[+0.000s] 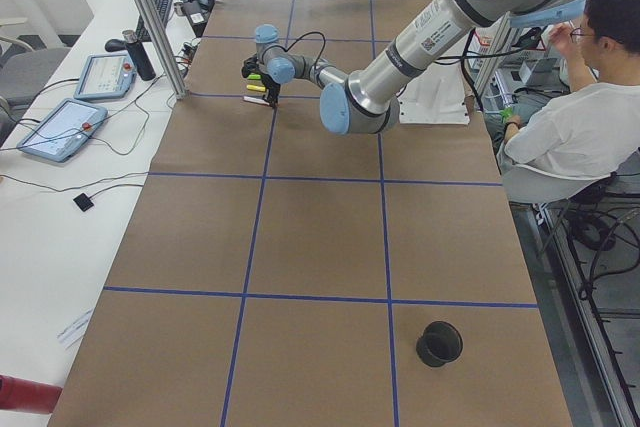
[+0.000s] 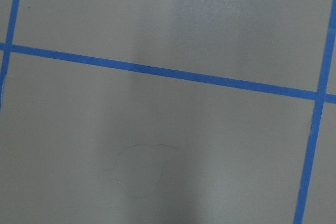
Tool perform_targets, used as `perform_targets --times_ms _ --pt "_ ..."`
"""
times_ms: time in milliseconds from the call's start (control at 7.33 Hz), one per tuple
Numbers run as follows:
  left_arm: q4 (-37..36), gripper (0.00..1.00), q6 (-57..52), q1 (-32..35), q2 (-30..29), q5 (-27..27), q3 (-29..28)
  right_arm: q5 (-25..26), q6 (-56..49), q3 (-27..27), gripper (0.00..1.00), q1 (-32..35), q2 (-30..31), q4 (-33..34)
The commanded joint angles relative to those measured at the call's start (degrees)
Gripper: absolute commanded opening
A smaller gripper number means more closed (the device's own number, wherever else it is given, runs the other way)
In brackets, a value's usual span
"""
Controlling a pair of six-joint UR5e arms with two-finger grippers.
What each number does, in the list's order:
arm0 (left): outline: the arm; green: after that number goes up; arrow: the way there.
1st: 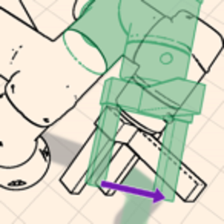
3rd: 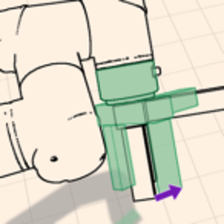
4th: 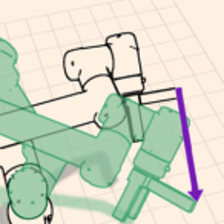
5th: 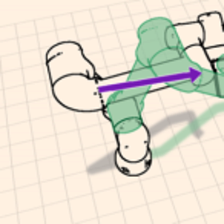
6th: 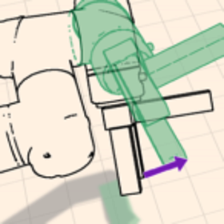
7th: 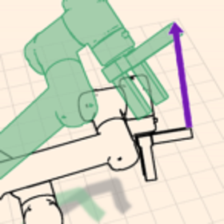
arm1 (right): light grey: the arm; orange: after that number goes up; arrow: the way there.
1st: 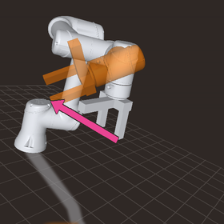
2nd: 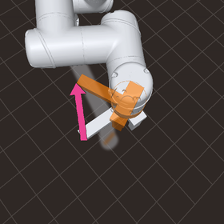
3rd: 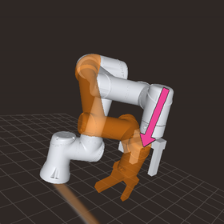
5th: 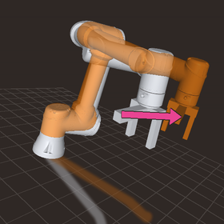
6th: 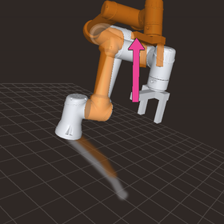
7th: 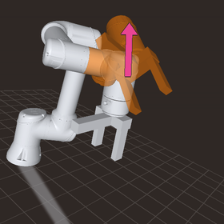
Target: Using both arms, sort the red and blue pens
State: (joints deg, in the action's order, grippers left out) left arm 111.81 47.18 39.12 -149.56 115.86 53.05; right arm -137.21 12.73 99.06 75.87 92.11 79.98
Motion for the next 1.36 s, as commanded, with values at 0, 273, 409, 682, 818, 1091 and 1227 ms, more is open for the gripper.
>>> perform_targets --times_ms 0,273,409,682,818,1091,1227 --pt "-1.1 0.0 3.8 0.5 0.3 0.5 2.5 0.0 0.0 0.0 1.0 0.0 0.0 0.0" --pt "-6.5 0.0 3.8 3.6 4.7 2.7 10.2 0.0 0.2 0.2 1.0 0.0 0.0 0.0" --pt "-6.5 0.0 3.7 6.2 10.6 7.1 15.4 0.0 0.5 0.2 1.0 0.0 0.0 0.0" --pt "-6.4 0.0 3.3 9.7 21.1 8.1 23.7 0.0 0.5 0.1 1.0 0.0 0.0 0.0" --pt "-6.4 0.0 2.9 13.6 24.5 8.1 24.1 0.1 0.5 0.0 1.0 -0.4 0.0 0.0" --pt "-7.3 0.0 -3.9 21.0 28.2 7.6 22.5 0.0 0.7 0.1 1.0 -0.5 0.0 0.0" --pt "-8.2 0.0 -8.5 24.2 31.2 7.4 22.4 0.1 0.7 0.0 1.0 -0.8 0.0 0.0"
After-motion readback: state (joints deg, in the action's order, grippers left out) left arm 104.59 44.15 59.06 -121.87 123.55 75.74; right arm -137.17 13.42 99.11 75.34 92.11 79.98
